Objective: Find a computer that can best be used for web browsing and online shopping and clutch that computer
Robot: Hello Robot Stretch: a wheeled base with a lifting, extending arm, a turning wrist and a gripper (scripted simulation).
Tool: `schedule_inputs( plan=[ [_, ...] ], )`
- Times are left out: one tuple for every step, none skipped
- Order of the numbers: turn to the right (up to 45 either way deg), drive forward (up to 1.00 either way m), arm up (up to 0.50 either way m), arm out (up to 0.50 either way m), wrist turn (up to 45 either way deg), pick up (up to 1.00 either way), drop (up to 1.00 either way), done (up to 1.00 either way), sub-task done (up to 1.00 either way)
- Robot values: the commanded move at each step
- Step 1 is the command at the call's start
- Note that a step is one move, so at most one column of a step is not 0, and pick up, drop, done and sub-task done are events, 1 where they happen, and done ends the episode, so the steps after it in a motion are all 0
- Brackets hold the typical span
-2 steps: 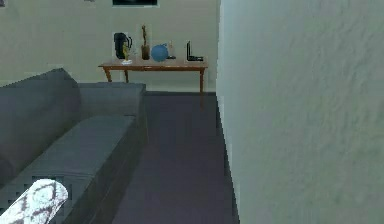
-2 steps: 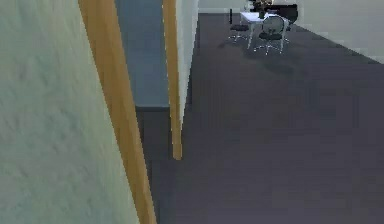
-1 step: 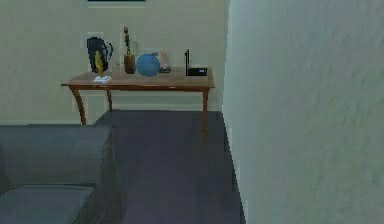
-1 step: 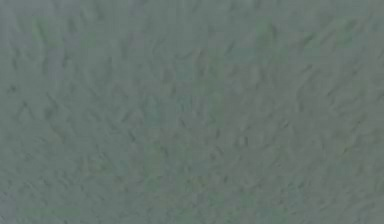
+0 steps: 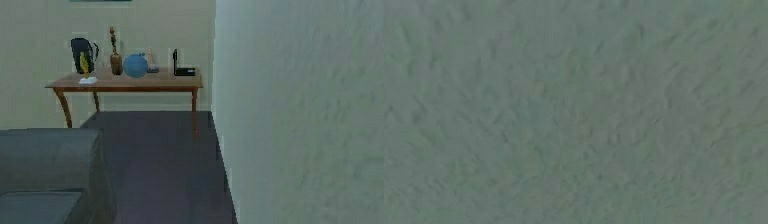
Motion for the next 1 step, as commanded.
schedule_inputs(
  plan=[
    [0.0, 1.00, 0.00, 0.00, 0.0, 0.00, 0.00, 0.00, 0.00]
  ],
)
